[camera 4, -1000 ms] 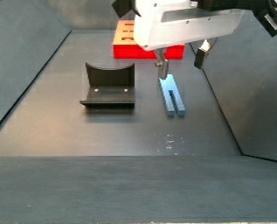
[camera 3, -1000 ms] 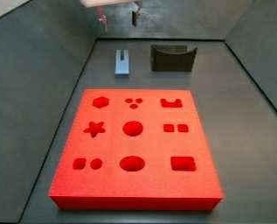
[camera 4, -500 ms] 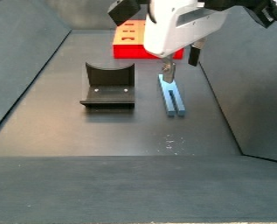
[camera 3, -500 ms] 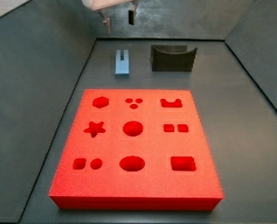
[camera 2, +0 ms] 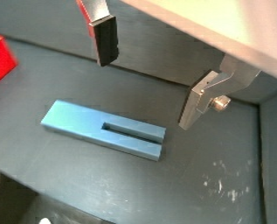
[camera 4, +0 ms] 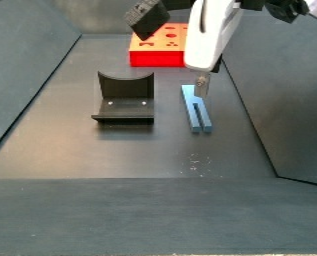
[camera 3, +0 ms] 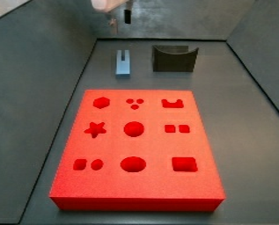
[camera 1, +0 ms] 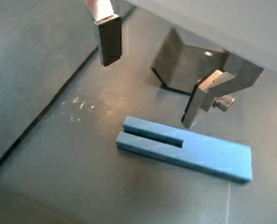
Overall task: Pick up the double-square object. Move up. Rotate the double-square object. Place the double-square object on the fixture. Regrasp the double-square object. Move to above the board. Insert the double-square object.
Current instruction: Rotate the double-square object.
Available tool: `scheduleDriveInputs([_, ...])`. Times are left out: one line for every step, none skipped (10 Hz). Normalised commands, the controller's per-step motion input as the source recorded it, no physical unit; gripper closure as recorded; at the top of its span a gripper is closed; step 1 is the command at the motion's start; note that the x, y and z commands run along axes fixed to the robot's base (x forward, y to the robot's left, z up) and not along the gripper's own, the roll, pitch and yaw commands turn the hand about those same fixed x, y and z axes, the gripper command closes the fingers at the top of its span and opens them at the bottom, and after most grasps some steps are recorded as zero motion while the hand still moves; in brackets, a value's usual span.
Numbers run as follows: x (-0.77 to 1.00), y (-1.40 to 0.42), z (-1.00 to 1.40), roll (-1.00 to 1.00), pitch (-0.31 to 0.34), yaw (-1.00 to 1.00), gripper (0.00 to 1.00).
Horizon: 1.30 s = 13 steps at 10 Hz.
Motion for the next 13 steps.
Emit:
scheduleDriveInputs([0.03,0.00,-0.04,0.00,-0.003,1.00,0.00])
scheduleDriveInputs([0.03,0.00,-0.04,0.00,-0.003,1.00,0.00])
scheduleDriveInputs([0.03,0.00,-0.04,0.00,-0.003,1.00,0.00])
scheduleDriveInputs([0.04,0.00,-0.04,0.00,-0.003,1.00,0.00])
scheduleDriveInputs([0.04,0.00,-0.04,0.00,-0.004,1.00,0.00])
scheduleDriveInputs([0.04,0.00,-0.04,0.00,-0.004,1.00,0.00])
scheduleDriveInputs([0.04,0.00,-0.04,0.00,-0.004,1.00,0.00])
scheduleDriveInputs([0.04,0.00,-0.04,0.00,-0.004,1.00,0.00])
scheduleDriveInputs([0.04,0.00,-0.04,0.00,-0.004,1.00,0.00])
scheduleDriveInputs([0.04,0.00,-0.04,0.00,-0.005,1.00,0.00])
scheduleDriveInputs([0.04,0.00,-0.04,0.00,-0.005,1.00,0.00])
scheduleDriveInputs([0.04,0.00,-0.04,0.00,-0.005,1.00,0.00])
scheduleDriveInputs([0.04,0.00,-0.04,0.00,-0.005,1.00,0.00])
